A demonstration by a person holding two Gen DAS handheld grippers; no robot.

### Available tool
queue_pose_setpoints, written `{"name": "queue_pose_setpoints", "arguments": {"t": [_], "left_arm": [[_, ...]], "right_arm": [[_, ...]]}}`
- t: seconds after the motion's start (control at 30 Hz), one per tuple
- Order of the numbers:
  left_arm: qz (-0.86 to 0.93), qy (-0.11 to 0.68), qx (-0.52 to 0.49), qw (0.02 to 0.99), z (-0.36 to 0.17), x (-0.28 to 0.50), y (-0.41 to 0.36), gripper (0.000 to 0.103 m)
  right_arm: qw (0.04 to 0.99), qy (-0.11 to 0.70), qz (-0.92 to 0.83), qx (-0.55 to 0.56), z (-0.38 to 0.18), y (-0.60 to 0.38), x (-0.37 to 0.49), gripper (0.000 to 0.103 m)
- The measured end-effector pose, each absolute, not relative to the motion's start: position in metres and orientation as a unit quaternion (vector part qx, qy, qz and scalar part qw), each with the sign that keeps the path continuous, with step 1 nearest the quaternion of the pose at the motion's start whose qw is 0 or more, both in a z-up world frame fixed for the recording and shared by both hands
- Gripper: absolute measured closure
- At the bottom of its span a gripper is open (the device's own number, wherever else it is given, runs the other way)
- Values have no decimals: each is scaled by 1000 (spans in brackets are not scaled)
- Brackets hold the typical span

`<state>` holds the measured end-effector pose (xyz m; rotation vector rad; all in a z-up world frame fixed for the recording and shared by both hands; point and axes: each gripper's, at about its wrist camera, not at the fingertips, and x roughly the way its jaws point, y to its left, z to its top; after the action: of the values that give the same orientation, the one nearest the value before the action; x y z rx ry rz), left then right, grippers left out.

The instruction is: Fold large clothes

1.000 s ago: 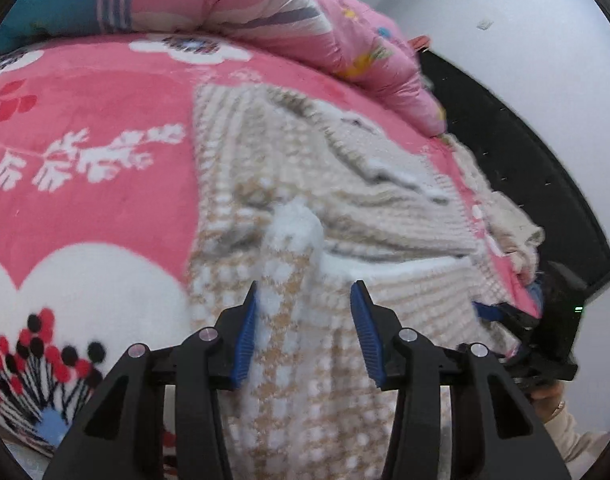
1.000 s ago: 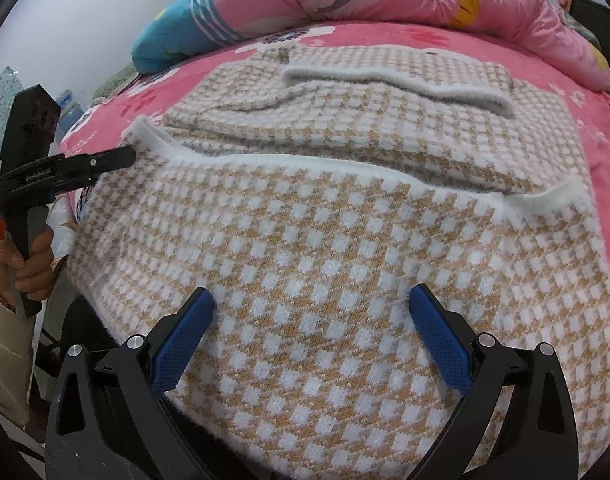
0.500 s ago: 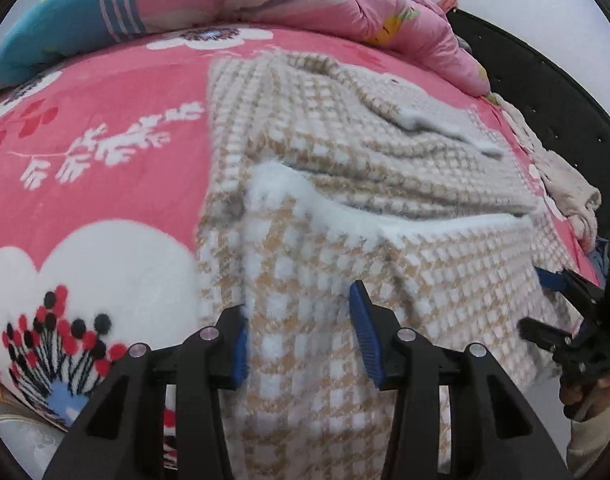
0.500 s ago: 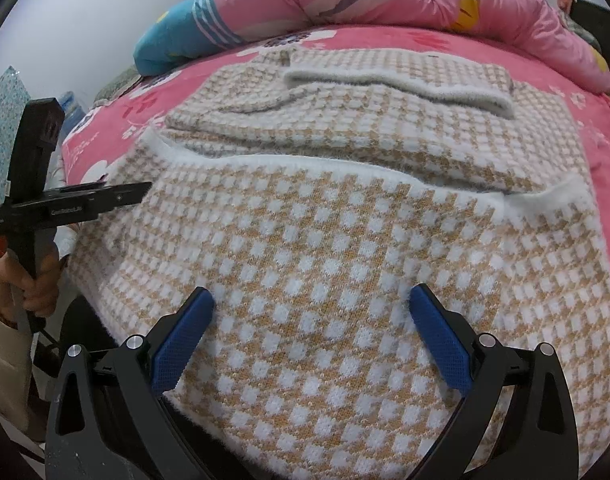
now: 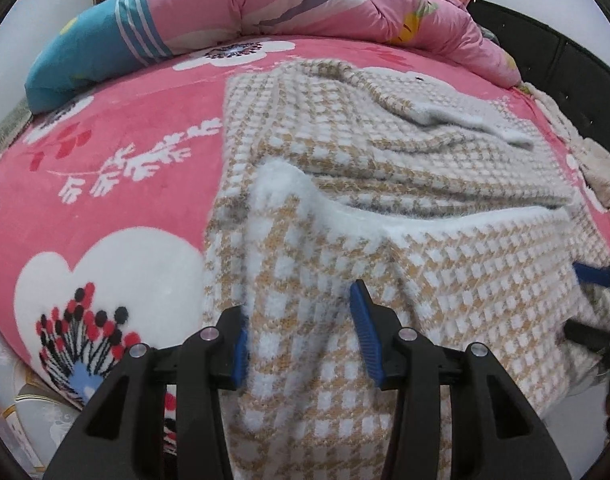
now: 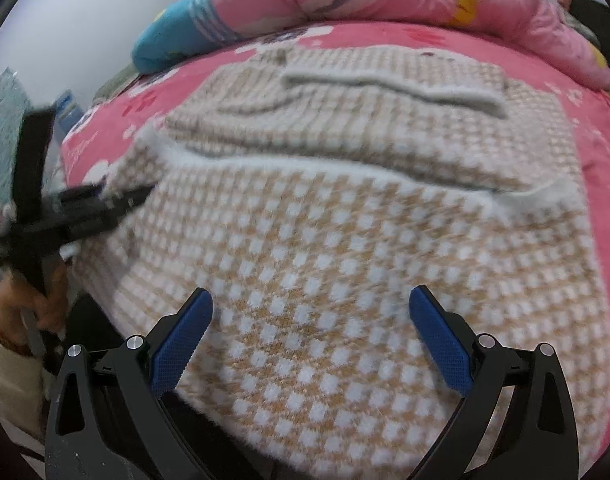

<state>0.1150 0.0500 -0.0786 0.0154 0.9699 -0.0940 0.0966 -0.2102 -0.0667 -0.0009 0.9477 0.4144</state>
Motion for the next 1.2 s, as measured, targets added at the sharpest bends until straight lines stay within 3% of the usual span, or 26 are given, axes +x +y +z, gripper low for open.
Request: {"name": "queue_pose_setpoints", "arguments": {"t": [0.07, 0.23, 0.53, 0.67, 0.83, 1.2], "left_arm": [[-40, 464, 15, 885, -79, 113, 47, 60], [-25, 461, 31, 887, -80, 112, 40, 60], [-19, 458, 44, 887, -80, 111, 37, 59], [-16, 458, 51, 888, -80, 111, 36, 59], [-13, 457, 54, 888, -80, 111, 33, 59], [-11, 458, 69, 886, -81, 111, 32, 59]], "right_arm": [[882, 429, 193, -1, -59, -216, 92, 8], [859, 474, 191, -11, -95, -223, 96, 8], [898, 397, 153, 108, -41, -330, 91, 9], [889, 407, 149, 148, -46, -362, 116, 17], [864, 435, 174, 183, -66, -379, 151, 38], [808, 459, 239, 282, -79, -409, 183, 42]]}}
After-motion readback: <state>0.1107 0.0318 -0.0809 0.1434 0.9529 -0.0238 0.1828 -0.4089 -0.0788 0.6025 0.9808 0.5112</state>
